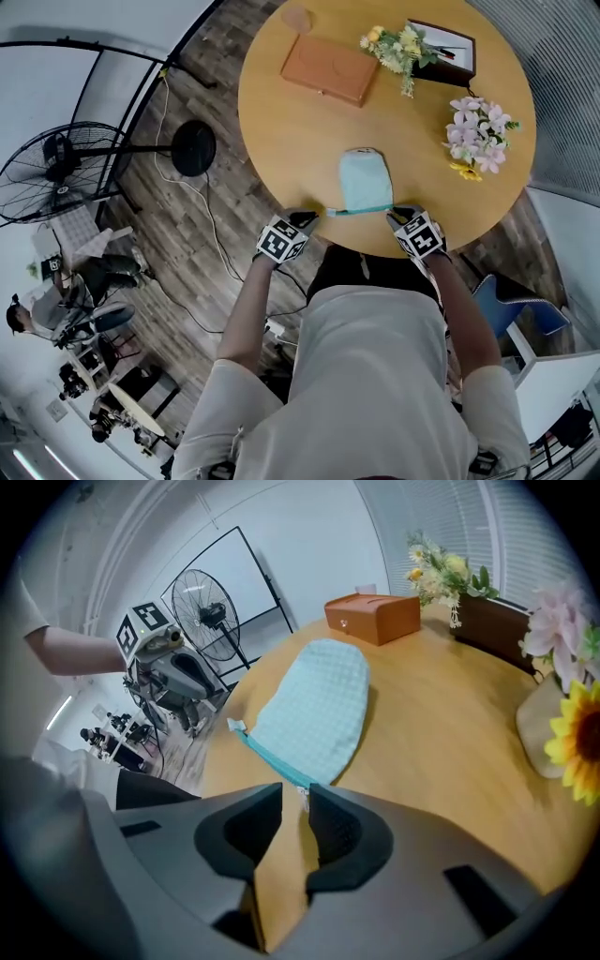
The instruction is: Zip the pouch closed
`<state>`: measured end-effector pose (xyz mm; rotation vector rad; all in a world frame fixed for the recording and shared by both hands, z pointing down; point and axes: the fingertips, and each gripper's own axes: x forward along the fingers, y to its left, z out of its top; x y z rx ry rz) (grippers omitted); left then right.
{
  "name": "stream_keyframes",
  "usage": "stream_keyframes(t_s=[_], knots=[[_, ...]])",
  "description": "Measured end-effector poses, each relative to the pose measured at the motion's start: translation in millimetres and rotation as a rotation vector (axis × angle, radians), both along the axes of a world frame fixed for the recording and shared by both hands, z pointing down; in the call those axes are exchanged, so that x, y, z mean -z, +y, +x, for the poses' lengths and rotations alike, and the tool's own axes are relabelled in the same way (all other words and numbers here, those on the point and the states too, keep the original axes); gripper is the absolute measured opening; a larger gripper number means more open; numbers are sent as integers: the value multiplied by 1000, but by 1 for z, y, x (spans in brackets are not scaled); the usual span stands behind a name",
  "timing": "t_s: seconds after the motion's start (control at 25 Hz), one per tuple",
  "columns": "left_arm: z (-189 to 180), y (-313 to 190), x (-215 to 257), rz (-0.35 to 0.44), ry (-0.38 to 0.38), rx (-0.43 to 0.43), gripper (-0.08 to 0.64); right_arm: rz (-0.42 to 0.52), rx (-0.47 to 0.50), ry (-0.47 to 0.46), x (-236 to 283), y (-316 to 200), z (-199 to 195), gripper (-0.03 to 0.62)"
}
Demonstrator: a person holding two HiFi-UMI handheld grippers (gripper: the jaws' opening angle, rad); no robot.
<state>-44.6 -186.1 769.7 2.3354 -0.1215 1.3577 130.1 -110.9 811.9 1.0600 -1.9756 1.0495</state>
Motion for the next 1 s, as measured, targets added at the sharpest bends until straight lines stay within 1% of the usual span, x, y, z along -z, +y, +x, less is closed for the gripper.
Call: stream_keyframes(t_s=[0.08, 0.16, 0.28, 0.36, 0.56, 0.68, 0.8, 0.88, 1.0], knots=[[-4, 3, 6, 11, 4, 17, 22, 4, 12, 1, 4, 2, -1, 101], [-6, 6, 15, 23, 10, 29, 27, 18, 13, 3, 12, 2, 0, 101], [-8, 12, 33, 39, 33, 44, 73, 52, -4, 14, 28, 1, 5, 101], [-9, 15, 49, 61, 57, 57, 75, 81, -29, 23, 44, 1, 8, 101], [-22, 11, 97, 155, 109, 102, 75, 184, -119, 54, 104, -1, 6, 97], [-29, 13, 118, 147, 154, 129, 75, 237, -173, 96, 136, 0, 4, 94], [-38, 16, 141, 127, 207, 133, 75, 276, -243, 127, 166, 5, -1, 92], [-47, 16, 159, 134, 236, 126, 75, 301, -300, 136, 187, 10, -7, 92], [-61, 12, 189, 169, 286, 114, 74, 339, -372, 153, 217, 19, -18, 87]])
